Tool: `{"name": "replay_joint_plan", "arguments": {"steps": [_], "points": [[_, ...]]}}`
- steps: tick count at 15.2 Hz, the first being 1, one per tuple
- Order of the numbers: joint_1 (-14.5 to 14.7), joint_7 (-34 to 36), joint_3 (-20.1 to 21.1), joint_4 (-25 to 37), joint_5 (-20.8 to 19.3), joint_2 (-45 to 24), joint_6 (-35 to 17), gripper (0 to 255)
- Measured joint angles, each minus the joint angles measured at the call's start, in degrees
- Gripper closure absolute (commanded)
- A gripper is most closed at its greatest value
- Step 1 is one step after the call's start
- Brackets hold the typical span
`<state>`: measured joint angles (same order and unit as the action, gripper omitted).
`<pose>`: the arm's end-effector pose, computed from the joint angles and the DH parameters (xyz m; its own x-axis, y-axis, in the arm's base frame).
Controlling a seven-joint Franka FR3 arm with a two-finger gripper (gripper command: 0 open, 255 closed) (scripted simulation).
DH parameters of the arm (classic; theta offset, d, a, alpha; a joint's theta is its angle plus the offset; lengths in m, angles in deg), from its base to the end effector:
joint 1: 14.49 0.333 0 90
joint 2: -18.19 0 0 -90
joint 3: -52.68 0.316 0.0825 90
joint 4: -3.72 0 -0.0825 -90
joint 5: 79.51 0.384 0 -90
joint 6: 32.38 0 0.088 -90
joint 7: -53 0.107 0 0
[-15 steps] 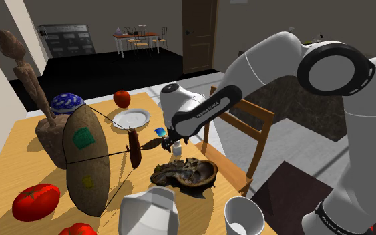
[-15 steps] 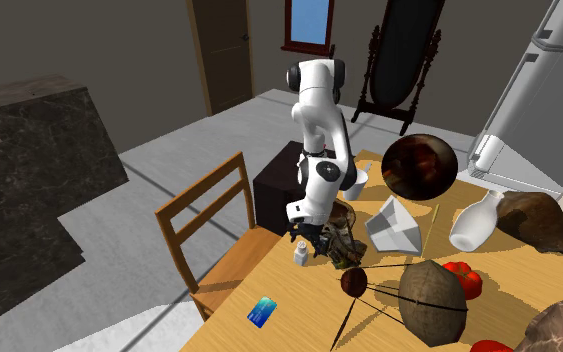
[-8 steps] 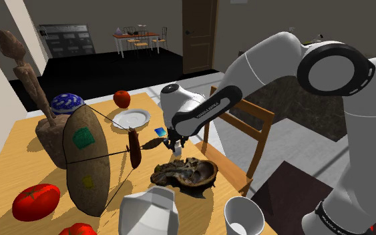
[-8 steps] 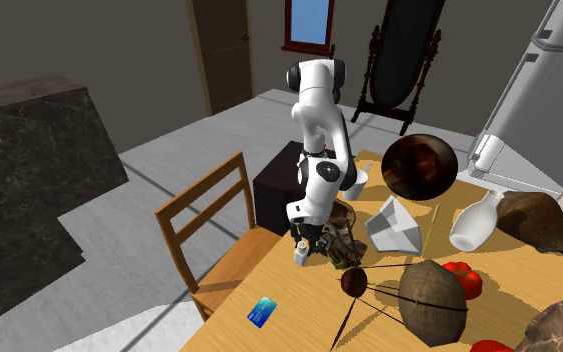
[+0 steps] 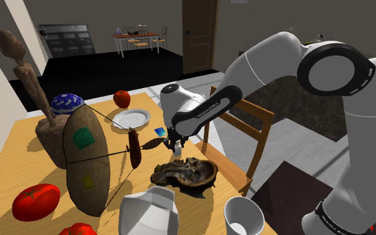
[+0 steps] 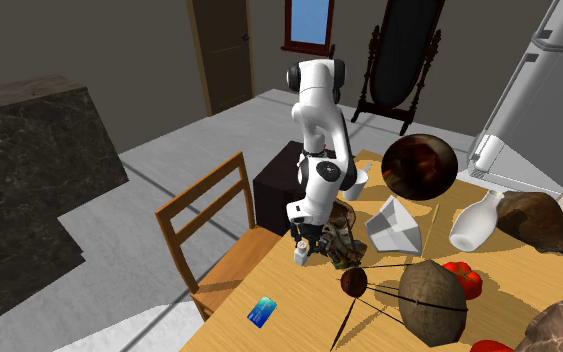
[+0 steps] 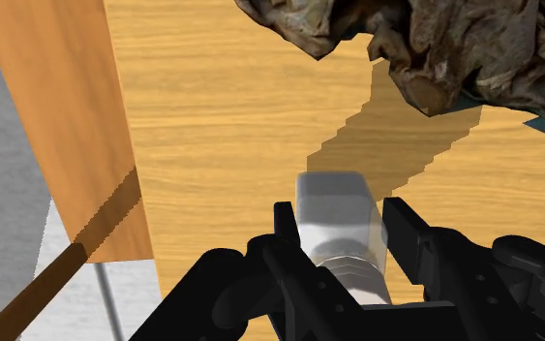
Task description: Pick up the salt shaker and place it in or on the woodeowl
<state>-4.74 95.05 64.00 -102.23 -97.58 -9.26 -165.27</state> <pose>0.6047 0.2180 0.2693 0.9819 -0.1670 0.0892 -0.1762 -0.9784 0.1082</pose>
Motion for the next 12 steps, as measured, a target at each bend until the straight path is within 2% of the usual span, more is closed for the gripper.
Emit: {"name": "replay_joint_plan", "arguments": {"steps": [12], "points": [[-0.61, -2.03, 1.07, 1.6, 2.18, 4.91, 6.3, 255]]}}
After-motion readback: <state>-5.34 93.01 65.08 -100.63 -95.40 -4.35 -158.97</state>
